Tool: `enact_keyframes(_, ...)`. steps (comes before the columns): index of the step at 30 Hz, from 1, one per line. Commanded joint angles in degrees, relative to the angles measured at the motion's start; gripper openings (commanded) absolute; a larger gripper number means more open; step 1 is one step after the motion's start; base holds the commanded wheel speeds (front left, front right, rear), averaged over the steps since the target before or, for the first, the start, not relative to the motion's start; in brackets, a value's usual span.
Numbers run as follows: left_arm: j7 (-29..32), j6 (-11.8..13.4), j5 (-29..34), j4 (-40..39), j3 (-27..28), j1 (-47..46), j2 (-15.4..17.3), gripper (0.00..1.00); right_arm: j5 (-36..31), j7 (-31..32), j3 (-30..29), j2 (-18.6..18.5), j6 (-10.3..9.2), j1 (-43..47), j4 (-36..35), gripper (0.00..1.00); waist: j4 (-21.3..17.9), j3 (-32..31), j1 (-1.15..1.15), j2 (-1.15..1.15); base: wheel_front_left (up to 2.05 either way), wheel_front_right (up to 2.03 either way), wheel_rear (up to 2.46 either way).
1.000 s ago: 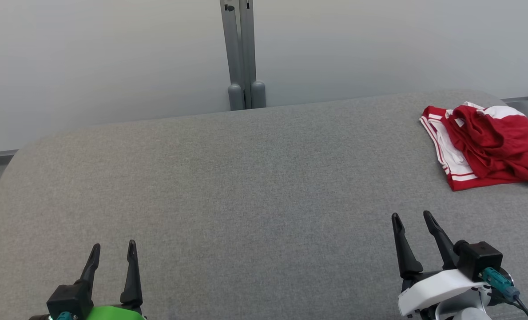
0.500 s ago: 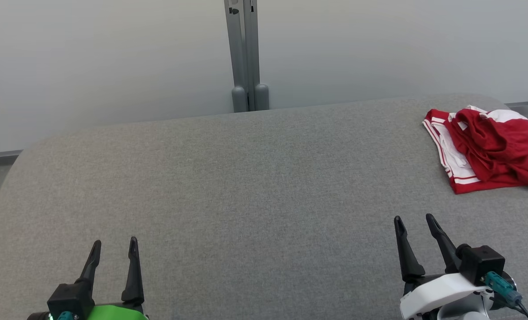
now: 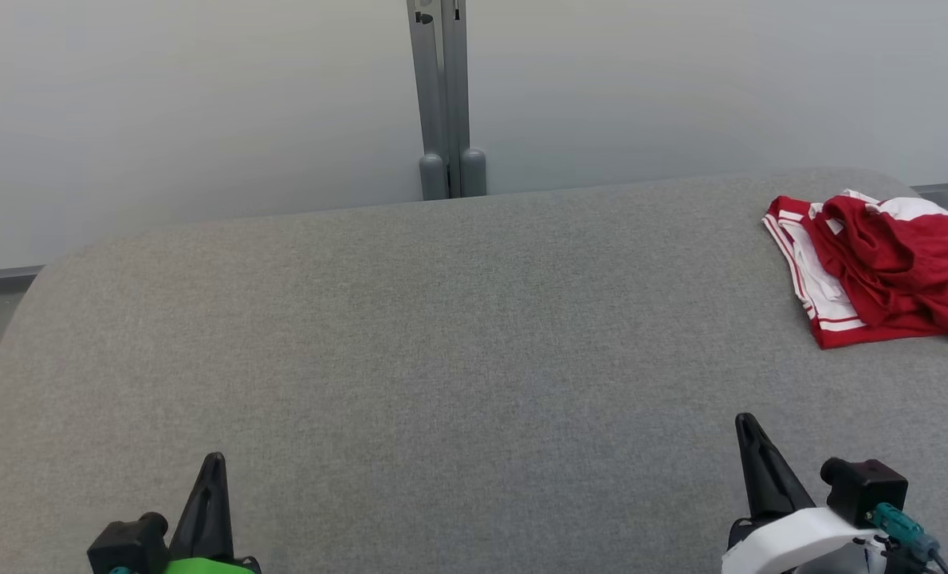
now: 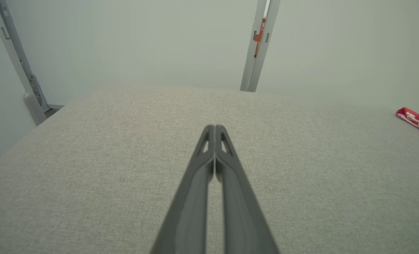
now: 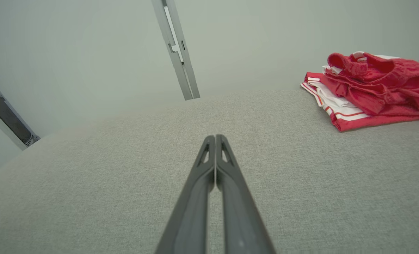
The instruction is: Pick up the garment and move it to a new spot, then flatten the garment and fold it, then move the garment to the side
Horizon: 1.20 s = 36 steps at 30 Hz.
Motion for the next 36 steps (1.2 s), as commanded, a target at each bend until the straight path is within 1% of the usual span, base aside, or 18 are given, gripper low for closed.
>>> enact_keyframes(1, 0.68, -0.16, -2.87, -0.57, 0.74, -1.54, 0.2, 0.0, 2.87, 0.61, -0.57, 0.01, 0.0, -1.3, -0.84, 0.0, -0.01, 0.08, 0.0, 0.0, 0.0, 0.0, 0.0)
enact_keyframes(20, 4.8, -0.75, -21.82, -0.76, 1.78, -3.82, -0.01, 0.0, 21.05, 5.56, -3.08, 0.24, -0.02, -3.27, -0.97, 0.0, -0.04, 0.93, 0.0, 0.0, 0.0, 0.0, 0.0)
enact_keyframes(36, 7.9, -1.15, -34.68, -0.53, 2.78, -5.64, -0.16, 0.0, 33.52, 8.99, -4.81, 0.4, -0.03, -4.66, -1.02, 0.0, -0.07, 1.65, 0.0, 0.0, 0.0, 0.0, 0.0)
